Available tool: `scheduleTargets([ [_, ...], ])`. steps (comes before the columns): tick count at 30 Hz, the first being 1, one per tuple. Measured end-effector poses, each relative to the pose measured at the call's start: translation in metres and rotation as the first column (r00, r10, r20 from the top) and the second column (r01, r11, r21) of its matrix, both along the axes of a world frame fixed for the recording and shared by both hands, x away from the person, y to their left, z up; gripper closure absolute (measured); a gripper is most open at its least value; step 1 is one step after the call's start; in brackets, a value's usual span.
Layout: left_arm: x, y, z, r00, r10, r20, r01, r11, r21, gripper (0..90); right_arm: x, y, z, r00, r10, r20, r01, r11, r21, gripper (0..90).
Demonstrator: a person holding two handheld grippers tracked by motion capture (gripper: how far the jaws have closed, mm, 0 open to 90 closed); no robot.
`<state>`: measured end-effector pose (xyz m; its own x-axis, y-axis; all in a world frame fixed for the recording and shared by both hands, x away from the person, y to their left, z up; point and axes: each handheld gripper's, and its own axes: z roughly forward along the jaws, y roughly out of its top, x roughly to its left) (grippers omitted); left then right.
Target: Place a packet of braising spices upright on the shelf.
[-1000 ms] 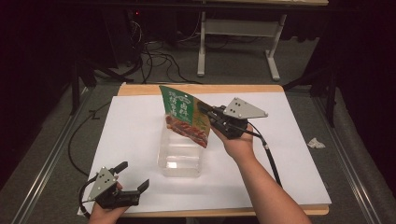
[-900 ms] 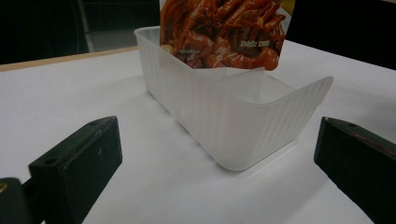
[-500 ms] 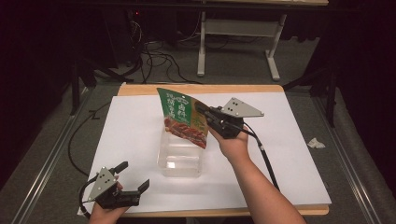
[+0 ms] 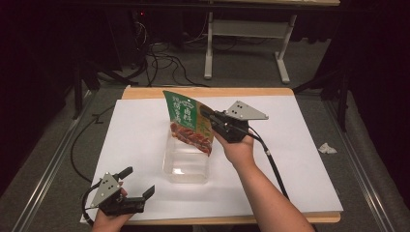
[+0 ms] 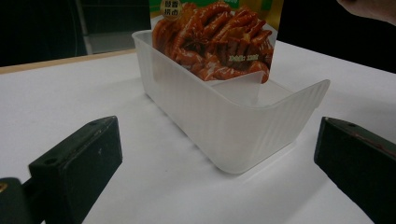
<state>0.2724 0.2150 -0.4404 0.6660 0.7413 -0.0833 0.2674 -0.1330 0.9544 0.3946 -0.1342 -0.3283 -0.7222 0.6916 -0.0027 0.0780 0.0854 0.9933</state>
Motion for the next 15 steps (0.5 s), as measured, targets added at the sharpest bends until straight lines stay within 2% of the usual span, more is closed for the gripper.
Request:
scheduleTargets([
  [15,0.001,-0.001,0.0,1.0,-0.005,-0.002,0.005,1.0,0.004,1.6,0.002,0.007,-0.015,0.9994,-0.014,-0.031,0.013,0.999,-0.037,90.0],
])
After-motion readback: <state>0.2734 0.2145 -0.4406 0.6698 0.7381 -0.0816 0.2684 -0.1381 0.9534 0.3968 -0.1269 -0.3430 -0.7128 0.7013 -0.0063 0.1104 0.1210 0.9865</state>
